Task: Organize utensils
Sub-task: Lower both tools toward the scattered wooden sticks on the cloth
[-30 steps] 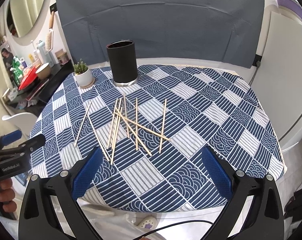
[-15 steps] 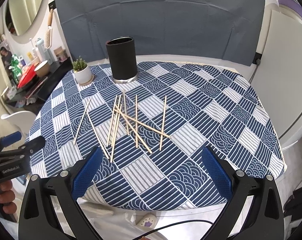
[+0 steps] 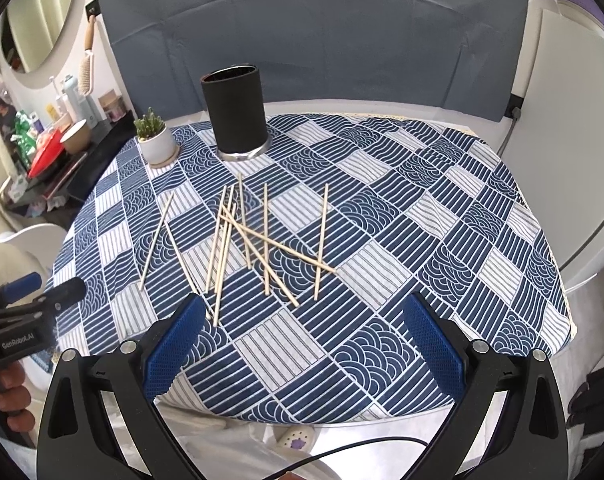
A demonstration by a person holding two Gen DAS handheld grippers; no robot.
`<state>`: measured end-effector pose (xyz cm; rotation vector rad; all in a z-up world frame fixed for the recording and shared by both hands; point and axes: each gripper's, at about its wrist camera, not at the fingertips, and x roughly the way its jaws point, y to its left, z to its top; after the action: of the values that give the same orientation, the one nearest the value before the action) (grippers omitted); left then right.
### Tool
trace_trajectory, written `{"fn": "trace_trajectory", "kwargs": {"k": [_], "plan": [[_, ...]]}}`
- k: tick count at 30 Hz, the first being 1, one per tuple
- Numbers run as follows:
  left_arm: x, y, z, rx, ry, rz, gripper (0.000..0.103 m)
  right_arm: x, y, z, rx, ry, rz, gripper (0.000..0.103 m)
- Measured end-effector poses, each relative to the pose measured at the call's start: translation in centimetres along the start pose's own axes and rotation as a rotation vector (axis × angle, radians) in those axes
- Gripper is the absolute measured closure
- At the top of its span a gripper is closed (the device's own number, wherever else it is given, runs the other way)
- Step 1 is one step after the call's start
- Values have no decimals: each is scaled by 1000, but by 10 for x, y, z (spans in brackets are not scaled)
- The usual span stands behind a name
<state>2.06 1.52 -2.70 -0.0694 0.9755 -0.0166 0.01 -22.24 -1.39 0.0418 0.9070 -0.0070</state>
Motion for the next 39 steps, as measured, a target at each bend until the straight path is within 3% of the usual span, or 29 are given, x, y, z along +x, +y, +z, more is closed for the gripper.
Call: {"fn": "trace_trajectory", "kwargs": {"k": [24,39], "plan": [[65,17,48,-66,122,37,6,66,-4,59,-16,61,-49,8],[128,38,72,-111,267,55,6,139,-19,91,-6,215,-82,8]]}}
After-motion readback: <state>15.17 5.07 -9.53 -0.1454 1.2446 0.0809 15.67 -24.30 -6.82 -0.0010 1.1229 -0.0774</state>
